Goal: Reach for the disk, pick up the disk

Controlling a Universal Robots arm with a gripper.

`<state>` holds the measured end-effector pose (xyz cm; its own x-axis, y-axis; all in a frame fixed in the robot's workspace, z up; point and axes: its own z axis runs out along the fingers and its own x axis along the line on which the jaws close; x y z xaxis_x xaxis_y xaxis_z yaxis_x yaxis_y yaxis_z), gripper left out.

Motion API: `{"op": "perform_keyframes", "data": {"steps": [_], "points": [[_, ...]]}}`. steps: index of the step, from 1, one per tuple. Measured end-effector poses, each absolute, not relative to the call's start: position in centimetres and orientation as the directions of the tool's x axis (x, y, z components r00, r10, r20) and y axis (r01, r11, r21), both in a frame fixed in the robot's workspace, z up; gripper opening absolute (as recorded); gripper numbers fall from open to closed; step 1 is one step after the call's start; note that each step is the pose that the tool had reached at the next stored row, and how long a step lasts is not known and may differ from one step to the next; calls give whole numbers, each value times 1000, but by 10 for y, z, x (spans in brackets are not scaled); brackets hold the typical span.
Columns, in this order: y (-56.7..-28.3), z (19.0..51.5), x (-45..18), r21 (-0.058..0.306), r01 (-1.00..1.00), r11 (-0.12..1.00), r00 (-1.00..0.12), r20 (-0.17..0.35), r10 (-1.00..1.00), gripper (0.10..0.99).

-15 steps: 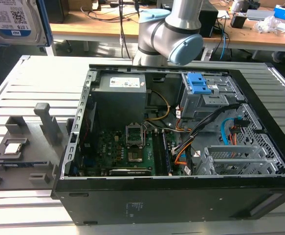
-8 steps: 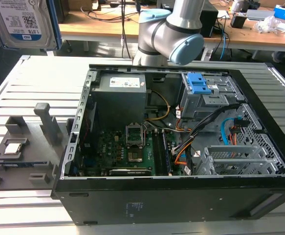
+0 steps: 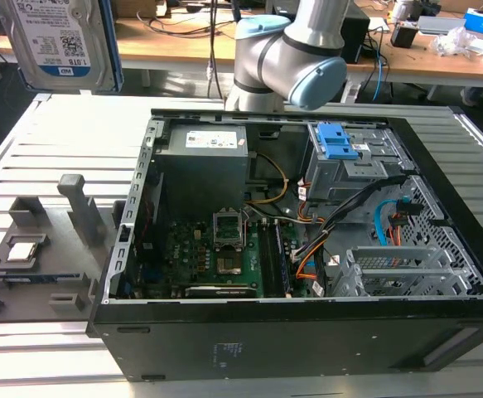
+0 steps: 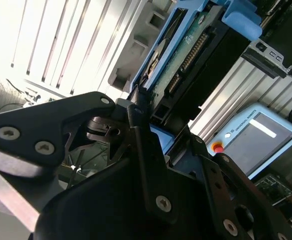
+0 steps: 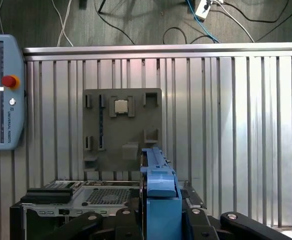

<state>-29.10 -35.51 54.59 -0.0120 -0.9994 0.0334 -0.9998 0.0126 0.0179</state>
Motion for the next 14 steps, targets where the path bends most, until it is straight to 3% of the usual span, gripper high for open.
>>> {"op": "perform_keyframes", "data": {"steps": [14], "points": [[-355,538,-269,18,-1000,13,-12,44,-999,365]]}}
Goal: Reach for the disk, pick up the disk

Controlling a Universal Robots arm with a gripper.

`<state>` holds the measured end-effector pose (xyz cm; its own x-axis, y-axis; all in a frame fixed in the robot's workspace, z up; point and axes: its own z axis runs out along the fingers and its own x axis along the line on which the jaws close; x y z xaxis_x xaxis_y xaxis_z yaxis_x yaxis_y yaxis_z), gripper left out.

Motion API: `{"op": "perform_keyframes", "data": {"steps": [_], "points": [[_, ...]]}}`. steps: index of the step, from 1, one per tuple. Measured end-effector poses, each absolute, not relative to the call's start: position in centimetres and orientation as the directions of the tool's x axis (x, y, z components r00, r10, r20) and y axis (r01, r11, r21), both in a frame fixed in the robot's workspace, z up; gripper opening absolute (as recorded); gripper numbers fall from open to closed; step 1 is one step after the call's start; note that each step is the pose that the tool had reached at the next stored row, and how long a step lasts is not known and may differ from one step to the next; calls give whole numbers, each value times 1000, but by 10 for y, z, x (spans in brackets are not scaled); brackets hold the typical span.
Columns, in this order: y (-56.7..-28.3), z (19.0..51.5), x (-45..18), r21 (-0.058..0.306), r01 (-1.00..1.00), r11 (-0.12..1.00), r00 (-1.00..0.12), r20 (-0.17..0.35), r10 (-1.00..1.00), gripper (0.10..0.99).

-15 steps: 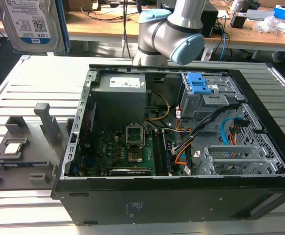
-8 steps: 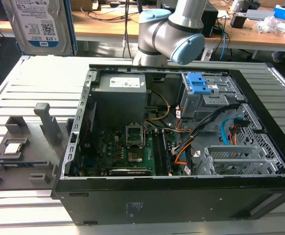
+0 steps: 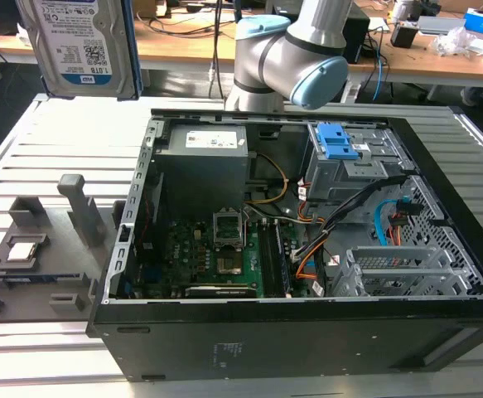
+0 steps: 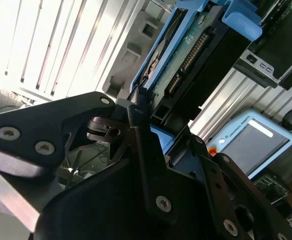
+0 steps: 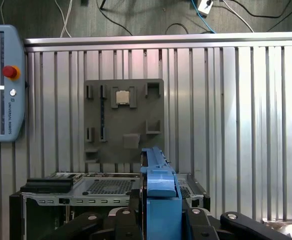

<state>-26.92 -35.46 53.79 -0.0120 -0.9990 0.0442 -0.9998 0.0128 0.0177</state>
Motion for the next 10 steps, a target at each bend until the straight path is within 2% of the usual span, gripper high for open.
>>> {"op": "perform_keyframes", "data": {"steps": [10], "points": [[-354,532,-253,18,-1000,13,-12,53,-999,365]]}}
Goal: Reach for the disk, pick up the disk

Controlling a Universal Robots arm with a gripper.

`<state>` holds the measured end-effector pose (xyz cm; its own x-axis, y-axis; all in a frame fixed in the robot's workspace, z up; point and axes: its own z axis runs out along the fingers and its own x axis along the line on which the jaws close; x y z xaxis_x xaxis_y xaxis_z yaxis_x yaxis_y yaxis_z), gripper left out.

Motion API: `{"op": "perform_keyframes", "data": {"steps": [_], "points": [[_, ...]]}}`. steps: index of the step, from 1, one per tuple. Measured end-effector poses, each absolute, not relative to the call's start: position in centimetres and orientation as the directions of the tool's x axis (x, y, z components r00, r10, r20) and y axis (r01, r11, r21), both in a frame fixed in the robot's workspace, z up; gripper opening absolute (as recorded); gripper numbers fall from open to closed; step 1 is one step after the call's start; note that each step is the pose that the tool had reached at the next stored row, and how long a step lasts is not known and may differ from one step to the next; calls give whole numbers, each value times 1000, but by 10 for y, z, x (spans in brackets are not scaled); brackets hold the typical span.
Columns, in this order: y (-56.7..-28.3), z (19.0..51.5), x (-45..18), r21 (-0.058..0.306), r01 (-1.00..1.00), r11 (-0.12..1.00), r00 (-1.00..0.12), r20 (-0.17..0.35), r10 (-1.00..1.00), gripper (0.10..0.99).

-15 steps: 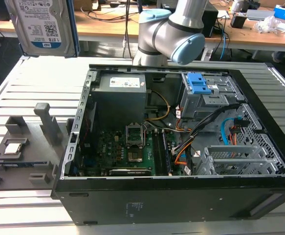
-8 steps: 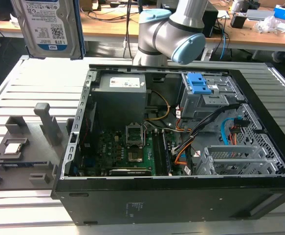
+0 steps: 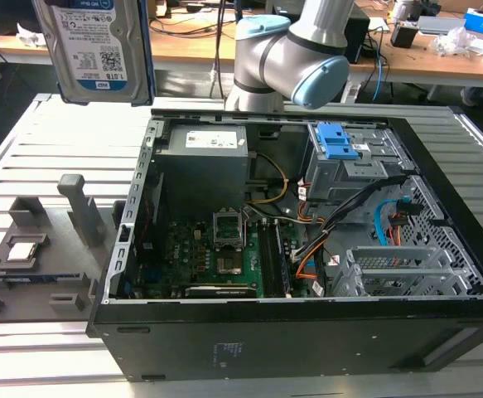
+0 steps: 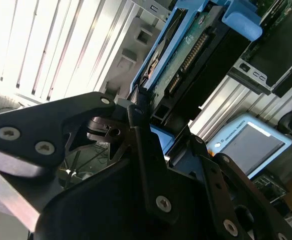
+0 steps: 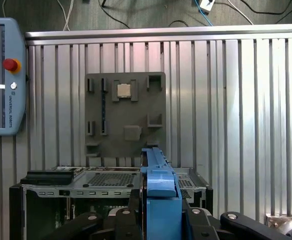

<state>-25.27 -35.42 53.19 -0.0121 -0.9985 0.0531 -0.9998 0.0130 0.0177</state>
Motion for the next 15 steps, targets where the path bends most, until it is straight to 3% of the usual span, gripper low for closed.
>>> {"op": "perform_keyframes", "data": {"steps": [15], "points": [[-354,524,-231,17,-1000,13,-12,65,-998,365]]}}
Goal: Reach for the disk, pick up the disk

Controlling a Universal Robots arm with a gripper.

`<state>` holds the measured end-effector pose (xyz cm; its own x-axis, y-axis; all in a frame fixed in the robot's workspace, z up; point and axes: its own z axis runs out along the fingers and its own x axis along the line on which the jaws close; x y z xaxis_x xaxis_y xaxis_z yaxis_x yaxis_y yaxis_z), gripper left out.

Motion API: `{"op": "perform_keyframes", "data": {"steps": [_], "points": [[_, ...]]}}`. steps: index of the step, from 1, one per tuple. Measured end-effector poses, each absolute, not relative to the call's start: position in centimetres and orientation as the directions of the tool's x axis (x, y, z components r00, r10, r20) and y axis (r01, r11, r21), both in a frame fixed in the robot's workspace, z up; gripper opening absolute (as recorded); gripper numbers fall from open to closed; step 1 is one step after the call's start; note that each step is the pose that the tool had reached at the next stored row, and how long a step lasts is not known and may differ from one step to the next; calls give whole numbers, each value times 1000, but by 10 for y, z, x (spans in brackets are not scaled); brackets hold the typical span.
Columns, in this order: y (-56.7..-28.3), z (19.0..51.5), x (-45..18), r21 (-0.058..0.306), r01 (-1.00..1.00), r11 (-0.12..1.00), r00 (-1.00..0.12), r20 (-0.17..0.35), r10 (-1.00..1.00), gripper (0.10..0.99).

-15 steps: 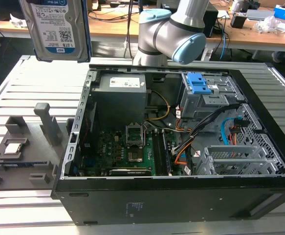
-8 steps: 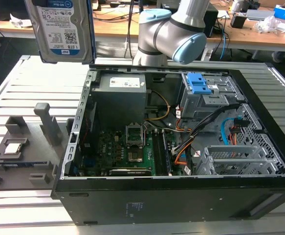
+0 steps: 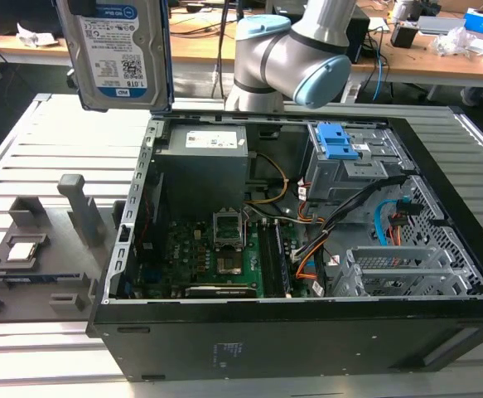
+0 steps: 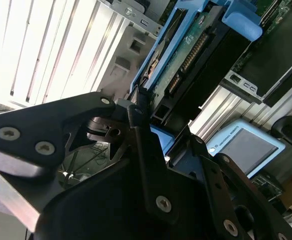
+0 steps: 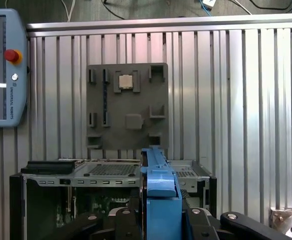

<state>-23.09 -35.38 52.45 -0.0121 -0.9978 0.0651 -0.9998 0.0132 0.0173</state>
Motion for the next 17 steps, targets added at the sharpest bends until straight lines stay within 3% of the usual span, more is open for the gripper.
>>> {"op": "perform_keyframes", "data": {"steps": [17], "points": [[-353,514,-207,17,-1000,13,-12,76,-997,365]]}}
